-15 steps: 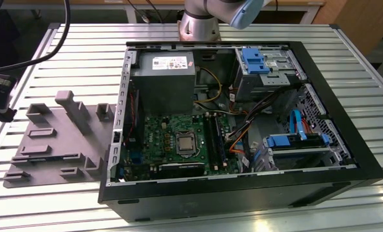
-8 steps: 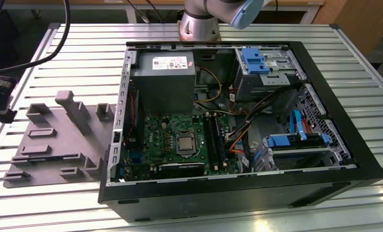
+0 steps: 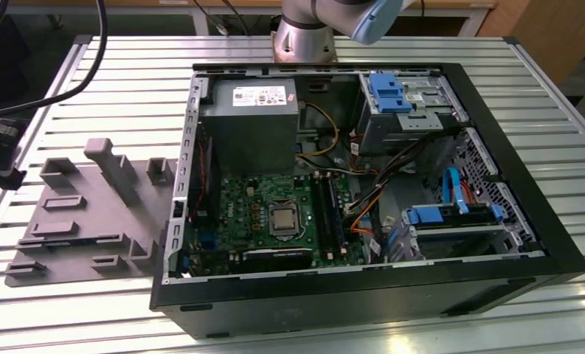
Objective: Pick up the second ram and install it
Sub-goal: 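Reach for the second ram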
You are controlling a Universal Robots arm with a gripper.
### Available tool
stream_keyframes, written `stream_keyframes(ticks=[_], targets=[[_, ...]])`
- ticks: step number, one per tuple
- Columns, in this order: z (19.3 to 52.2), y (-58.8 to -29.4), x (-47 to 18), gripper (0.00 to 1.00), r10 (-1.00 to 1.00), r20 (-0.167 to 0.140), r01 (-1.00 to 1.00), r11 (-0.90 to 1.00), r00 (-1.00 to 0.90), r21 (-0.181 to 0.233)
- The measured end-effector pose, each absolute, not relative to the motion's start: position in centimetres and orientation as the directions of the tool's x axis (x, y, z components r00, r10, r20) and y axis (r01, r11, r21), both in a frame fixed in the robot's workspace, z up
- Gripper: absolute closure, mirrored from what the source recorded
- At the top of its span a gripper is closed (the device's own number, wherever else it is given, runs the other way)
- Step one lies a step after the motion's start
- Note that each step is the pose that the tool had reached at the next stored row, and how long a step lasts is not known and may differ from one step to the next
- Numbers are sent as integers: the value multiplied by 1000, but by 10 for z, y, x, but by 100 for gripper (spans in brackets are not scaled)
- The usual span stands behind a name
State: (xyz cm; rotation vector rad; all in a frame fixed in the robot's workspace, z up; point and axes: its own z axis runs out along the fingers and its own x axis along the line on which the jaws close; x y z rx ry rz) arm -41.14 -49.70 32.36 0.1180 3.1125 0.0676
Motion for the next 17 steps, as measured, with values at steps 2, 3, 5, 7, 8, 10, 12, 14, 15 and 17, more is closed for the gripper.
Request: stream_keyframes(ticks=[2,3,5,7,8,10,12,14,15,17], targets=[[323,-497,-412,89,76,-24,75,996,-997,44],[322,-497,-412,89,76,-25,75,996,-997,44],[322,-498,-412,89,76,-24,75,996,-997,44],[321,-498,-412,89,76,-24,75,996,-997,44],[320,-498,-412,89,76,-24,75,996,-997,44],[319,-498,-412,89,76,-24,75,996,-997,44],[318,-498,-412,89,76,-24,75,996,-997,44],[317,-498,-412,89,76,-24,75,996,-997,44],[317,-498,-412,89,76,-24,75,996,-997,44],[316,-499,-412,89,76,-24,75,996,-997,44]])
